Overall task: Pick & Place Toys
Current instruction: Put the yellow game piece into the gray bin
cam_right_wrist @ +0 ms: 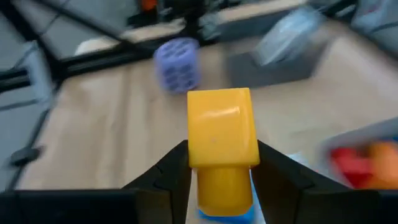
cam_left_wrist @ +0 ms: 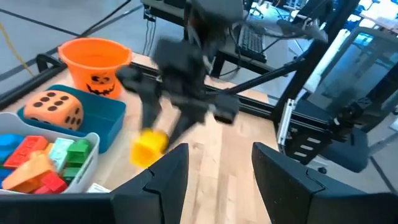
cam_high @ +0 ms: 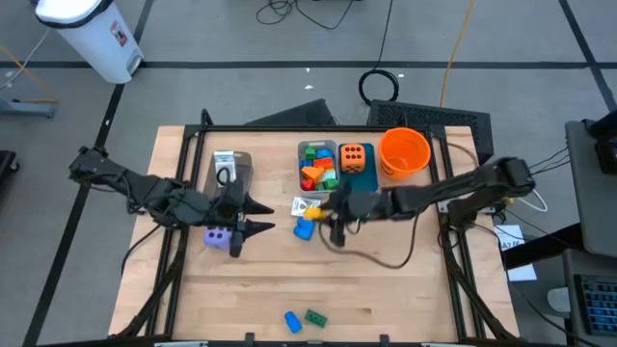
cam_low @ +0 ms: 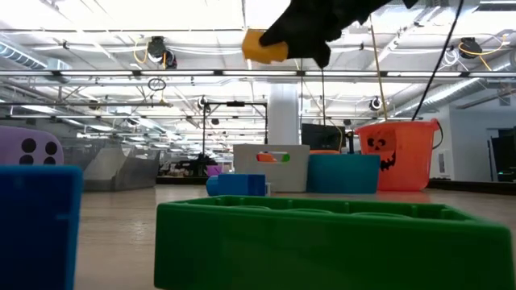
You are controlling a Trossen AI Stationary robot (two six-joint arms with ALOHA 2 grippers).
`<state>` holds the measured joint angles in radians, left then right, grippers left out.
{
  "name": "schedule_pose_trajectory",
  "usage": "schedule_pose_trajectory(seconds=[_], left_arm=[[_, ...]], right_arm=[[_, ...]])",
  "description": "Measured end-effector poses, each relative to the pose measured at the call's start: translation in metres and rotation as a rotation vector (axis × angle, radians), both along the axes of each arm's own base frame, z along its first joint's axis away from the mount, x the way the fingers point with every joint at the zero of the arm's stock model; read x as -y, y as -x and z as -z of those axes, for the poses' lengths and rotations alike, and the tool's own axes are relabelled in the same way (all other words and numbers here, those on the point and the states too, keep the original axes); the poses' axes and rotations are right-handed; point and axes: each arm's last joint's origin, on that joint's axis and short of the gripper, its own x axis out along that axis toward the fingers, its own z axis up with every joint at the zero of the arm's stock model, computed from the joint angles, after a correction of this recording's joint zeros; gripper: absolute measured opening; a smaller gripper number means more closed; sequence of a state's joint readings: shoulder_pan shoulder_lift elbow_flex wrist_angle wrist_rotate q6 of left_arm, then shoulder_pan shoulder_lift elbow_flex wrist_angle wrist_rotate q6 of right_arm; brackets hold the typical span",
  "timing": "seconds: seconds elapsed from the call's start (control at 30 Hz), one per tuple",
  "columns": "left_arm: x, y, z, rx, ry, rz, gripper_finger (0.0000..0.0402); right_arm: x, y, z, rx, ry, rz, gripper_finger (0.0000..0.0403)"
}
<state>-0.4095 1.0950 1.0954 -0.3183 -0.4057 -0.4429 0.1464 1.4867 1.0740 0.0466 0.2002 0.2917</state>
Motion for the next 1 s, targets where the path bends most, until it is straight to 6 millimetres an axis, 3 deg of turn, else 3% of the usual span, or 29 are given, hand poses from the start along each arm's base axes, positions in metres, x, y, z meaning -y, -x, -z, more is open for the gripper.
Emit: schedule_pose_trajectory(seconds=[0.17, 0.27, 0.47, 0.63, 0.77, 1.0], left_arm=[[-0.009, -0.003, 0.0, -0.001, 0.0, -0.038, 0.0184], [-0.02, -0.007, 0.0, -0.003, 0.037, -0.084, 0.0184], [-0.059, -0.015, 0.001, 0.005, 0.23, -0.215, 0.0184], [-0.089, -0.018, -0.005, 0.072, 0.372, -0.256, 0.0184], [-0.102, -0.027, -0.008, 0.141, 0.398, -0.236, 0.0184], [-0.119, -0.052, 0.009, 0.089, 0.455, -0.184, 0.0185]], right_arm=[[0.045, 0.012, -0.027, -0.042, 0.064, 0.115, 0.0133], [0.062, 0.011, -0.044, -0.052, 0.119, 0.111, 0.0133], [0.064, 0.004, -0.076, 0.028, 0.242, 0.039, 0.0133], [0.064, 0.004, -0.08, 0.035, 0.302, 0.051, 0.0133], [0.064, 0.003, -0.08, 0.044, 0.302, 0.051, 0.0132], [0.063, 0.003, -0.082, 0.059, 0.295, 0.064, 0.0132]])
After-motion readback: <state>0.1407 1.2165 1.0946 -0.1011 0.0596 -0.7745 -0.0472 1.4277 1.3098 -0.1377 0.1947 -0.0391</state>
